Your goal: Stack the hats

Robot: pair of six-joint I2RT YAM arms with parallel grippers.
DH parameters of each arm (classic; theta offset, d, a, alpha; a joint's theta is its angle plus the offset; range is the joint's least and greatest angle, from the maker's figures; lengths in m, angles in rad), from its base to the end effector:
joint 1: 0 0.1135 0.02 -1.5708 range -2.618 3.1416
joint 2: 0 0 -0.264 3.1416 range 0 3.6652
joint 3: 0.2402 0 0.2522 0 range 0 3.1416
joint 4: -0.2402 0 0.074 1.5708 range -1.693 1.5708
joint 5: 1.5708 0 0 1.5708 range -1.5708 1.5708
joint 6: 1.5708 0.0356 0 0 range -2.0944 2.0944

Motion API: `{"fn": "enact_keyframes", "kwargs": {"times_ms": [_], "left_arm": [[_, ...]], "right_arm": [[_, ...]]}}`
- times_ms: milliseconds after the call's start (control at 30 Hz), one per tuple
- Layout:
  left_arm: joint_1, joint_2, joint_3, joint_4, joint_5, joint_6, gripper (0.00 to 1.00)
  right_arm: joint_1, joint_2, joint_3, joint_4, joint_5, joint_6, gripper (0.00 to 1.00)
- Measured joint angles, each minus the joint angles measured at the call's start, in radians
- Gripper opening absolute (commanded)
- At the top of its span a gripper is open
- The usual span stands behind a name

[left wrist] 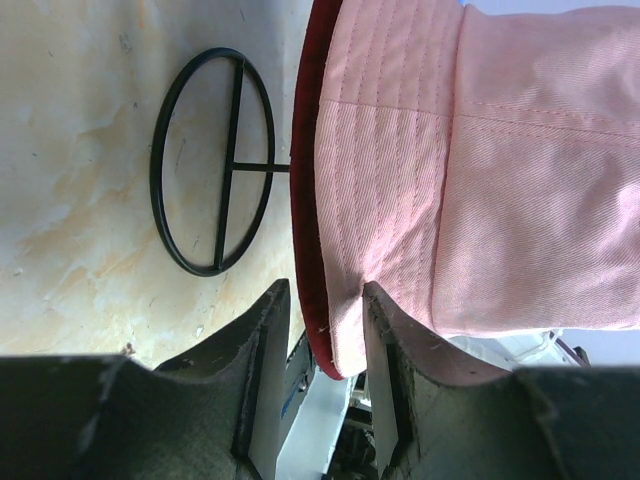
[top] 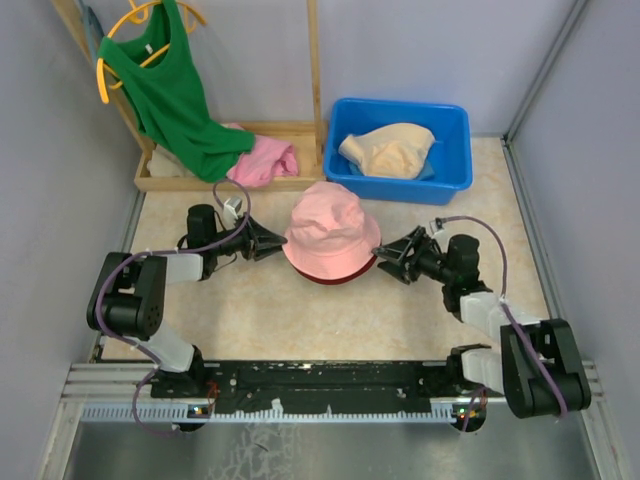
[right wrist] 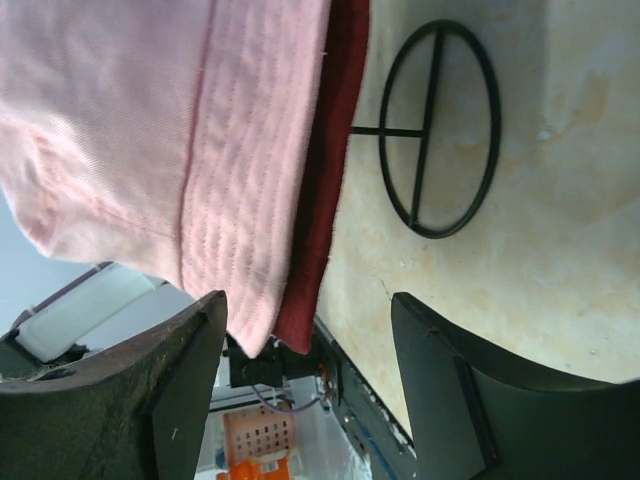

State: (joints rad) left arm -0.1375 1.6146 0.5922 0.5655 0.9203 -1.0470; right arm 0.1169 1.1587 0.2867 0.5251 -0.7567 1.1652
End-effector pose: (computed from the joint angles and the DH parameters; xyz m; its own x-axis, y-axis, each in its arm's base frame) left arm 0.2895 -0.0687 0.1573 -0.9030 -0.4044 -0.1449 0.0169 0.3034 -0.9527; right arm 0.2074 0.0490 0.1725 -0.8003 0.5787 -0.1566 0.0238 0.2917 0.9562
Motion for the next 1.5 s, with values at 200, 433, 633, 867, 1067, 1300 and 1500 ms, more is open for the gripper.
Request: {"fn": "enact_keyframes", "kwargs": {"times_ms": [200, 433, 633, 867, 1067, 1300, 1500], "left_arm": [[0.0, 0.0, 0.0, 0.0, 0.0, 0.0, 0.4], [0.0, 0.002, 0.012, -0.001, 0.0, 0.0, 0.39], [0.0, 0.013, 0.018, 0.0, 0.0, 0.0, 0.39], [0.0, 0.027, 0.018, 0.002, 0.0, 0.0, 0.38], [0.002, 0.04, 0.018, 0.003, 0.0, -0.001, 0.38], [0.034, 0.043, 0.037, -0.019, -0.001, 0.011, 0.39], [0.13, 0.035, 0.044, -0.086, -0.029, 0.043, 0.41]], "right_arm": [[0.029, 0.019, -0.018, 0.17, 0.006, 0.08, 0.64], [0.08, 0.162, -0.019, 0.331, 0.011, 0.14, 0.1], [0.086, 0.243, -0.019, 0.365, 0.01, 0.139, 0.06], [0.086, 0.269, -0.018, 0.364, 0.009, 0.093, 0.08], [0.086, 0.282, -0.003, 0.327, 0.006, 0.047, 0.34], [0.062, 0.172, 0.026, 0.078, 0.04, -0.065, 0.59], [-0.029, 0.022, 0.153, -0.22, 0.127, -0.254, 0.64]]}}
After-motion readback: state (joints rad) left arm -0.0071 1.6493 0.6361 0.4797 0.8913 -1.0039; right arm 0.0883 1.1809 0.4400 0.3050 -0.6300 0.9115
